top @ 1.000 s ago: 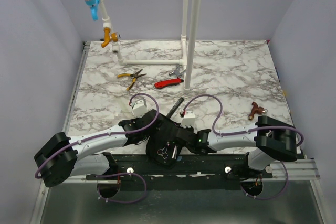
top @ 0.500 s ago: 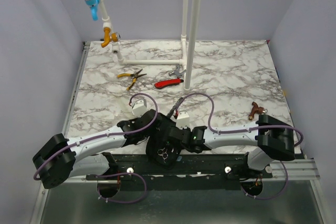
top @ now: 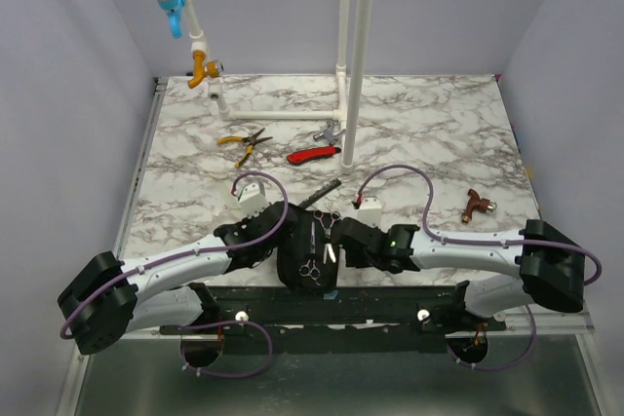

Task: Sort the hair-cutting tools
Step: Place the scissors in the hairdressing tool bag.

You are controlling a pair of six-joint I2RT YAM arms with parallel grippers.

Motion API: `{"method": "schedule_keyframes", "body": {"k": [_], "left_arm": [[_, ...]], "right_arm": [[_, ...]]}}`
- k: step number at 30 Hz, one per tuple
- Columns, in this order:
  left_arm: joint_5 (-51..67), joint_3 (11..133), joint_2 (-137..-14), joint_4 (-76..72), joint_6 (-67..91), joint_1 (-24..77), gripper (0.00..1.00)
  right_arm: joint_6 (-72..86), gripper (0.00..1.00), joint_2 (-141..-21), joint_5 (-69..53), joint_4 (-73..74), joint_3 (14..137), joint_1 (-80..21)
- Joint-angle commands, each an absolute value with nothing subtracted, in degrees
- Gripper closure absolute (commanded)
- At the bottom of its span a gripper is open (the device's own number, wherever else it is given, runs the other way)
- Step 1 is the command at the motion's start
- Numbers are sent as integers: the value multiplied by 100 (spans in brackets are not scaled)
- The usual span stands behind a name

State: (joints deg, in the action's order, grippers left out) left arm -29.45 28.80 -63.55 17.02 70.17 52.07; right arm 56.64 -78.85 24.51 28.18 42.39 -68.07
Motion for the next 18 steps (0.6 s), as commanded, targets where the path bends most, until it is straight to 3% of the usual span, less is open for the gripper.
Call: {"method": "schedule_keyframes", "body": {"k": [1,18], "left_arm": [[-3001,2889,-6509,1489,7029,5166,100],[-3099,2572,-6055,1690,7452,5161,100]], "right_arm": [[5286,58,-7922,2449,2412,4385,-6549],[4197,57,-9975,2101,2315,6129,-6017]]}}
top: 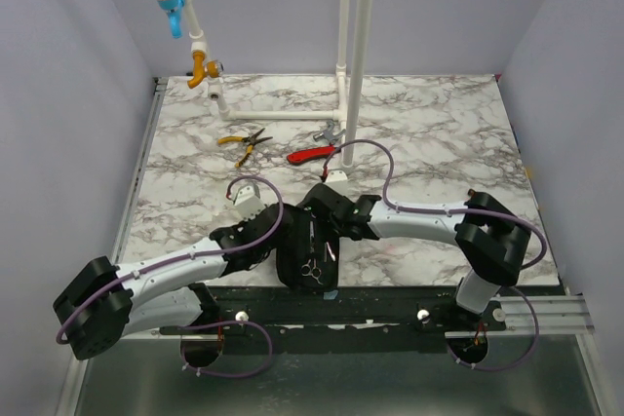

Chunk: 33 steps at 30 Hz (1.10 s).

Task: Sort the hair-cutting tools
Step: Place the scissors in the hairdressing tool bag.

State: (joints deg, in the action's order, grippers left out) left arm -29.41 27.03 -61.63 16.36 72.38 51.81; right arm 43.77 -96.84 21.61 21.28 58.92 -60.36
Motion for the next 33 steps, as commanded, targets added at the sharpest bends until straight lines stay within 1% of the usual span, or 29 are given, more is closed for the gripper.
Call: {"method": "schedule_keyframes", "body": {"k": [1,12,13,17,20,22,25,33], "left_arm": [[-3097,2559,-6055,1692,7461,5153,100],[-2933,2441,-5888,1598,7421,5159,100],[-2899,2421,-5865,1571,7403,5159,100],[-2767,2351,-5796,1460,7272,5155,100],[-2695,2373,-5810,1437,7169,5158,100],[-2664,2373,-5801,1402,7109,5152,96],[-2642,2364,-5742,1340,7000,5150,87],[-2252,2232,-5699,771,6558,5009,53]], "right_arm": [[4191,57,-10012,2111,2333,6152,-6012],[3953,57,-10615,2258,2326,6407,-5863],[3898,59,-10632,2280,2300,6407,-5863],[3749,77,-10714,2283,2284,6460,-5854],[3697,87,-10702,2274,2281,6443,-5854],[3667,92,-10667,2291,2277,6412,-5858],[3599,99,-10610,2303,2276,6352,-5854],[3529,99,-10477,2109,2215,6197,-5854]]}}
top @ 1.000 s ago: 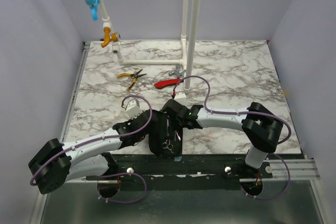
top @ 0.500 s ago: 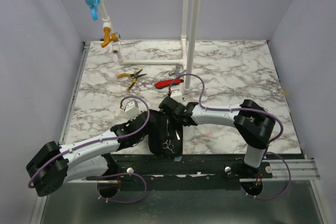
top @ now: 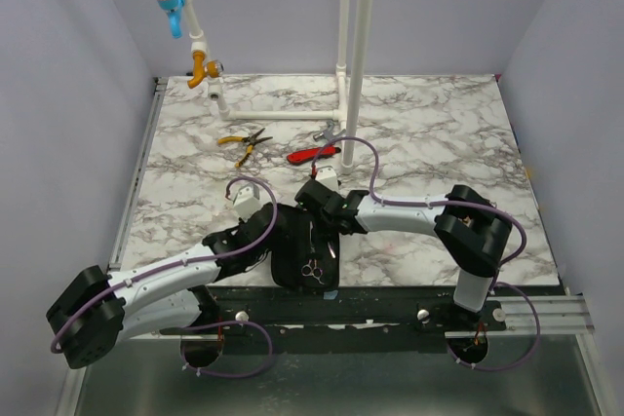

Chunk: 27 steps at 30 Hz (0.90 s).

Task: Sort the hair-cutting tools
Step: Place the scissors in the hairdressing tool bag.

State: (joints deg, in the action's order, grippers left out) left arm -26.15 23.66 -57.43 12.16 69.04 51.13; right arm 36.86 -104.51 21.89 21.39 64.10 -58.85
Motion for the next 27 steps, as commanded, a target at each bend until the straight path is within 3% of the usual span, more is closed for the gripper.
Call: {"method": "schedule_keyframes", "body": {"k": [1,4,7,10,18,23,27], "left_arm": [[-2172,2227,-5733,691,6497,4986,50],[-1995,2288,-5861,571,6324,4915,51],[-1785,2366,-5986,525,6102,4803,63],[-1529,2443,-6055,476,5848,4656,68],[-732,2556,-6063,308,5175,4025,49],[64,2732,-6234,153,4650,3673,51],[730,2993,-6558,151,4306,3597,59]], "right_arm": [[3514,99,-10477,2104,2215,6188,-5855],[3459,99,-10477,2100,2208,6166,-5854],[3373,99,-10468,2083,2172,6128,-5854],[3241,99,-10452,2025,2098,6087,-5854],[2976,99,-10304,1878,1928,5896,-5855],[2837,99,-10252,1784,1822,5813,-5854],[2736,99,-10258,1701,1745,5801,-5851]]}}
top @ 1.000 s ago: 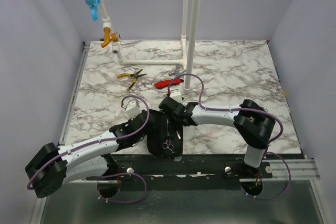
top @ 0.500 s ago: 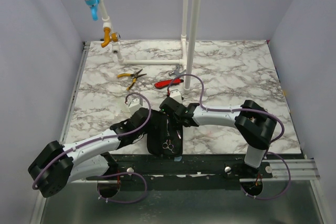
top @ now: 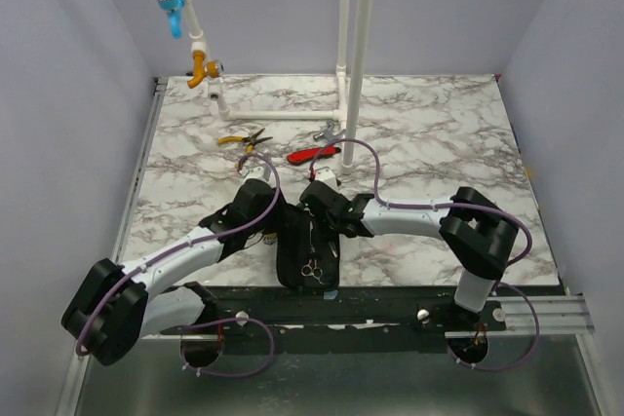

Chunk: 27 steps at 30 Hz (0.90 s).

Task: Sort the hair-cutting tools
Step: Place the scissors in the hairdressing tool bag.

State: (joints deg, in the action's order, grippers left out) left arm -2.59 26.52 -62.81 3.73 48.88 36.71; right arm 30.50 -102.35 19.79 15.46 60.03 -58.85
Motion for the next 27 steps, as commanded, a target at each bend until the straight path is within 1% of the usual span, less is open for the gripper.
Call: {"method": "schedule_keyframes", "body": {"k": [1,5,7,9,10,15,19,21,27], "left_arm": [[827,3019,-6616,123,4273,3595,63],[1175,3058,-6754,31,4271,3586,79],[1254,3060,-6768,28,4278,3586,85],[1287,3034,-6758,27,4280,3586,97],[1284,3012,-6751,26,4288,3584,100],[899,2679,-6483,-138,4609,3586,100],[300,2251,-6007,-251,5111,3593,100],[56,2143,-5825,-202,5326,3603,100],[-706,1994,-5496,165,5802,3688,100]], "right_arm": [[2710,99,-10259,1685,1733,5801,-5855],[2646,99,-10266,1669,1691,5794,-5849],[2645,99,-10249,1657,1679,5779,-5840],[2658,99,-10218,1661,1670,5760,-5840],[2682,99,-10193,1660,1662,5751,-5836],[3016,99,-10058,1713,1694,5742,-5827],[3375,80,-9981,1697,1731,5782,-5827],[3498,74,-9992,1691,1731,5843,-5828],[3666,65,-10219,1920,1930,6177,-5804]]}}
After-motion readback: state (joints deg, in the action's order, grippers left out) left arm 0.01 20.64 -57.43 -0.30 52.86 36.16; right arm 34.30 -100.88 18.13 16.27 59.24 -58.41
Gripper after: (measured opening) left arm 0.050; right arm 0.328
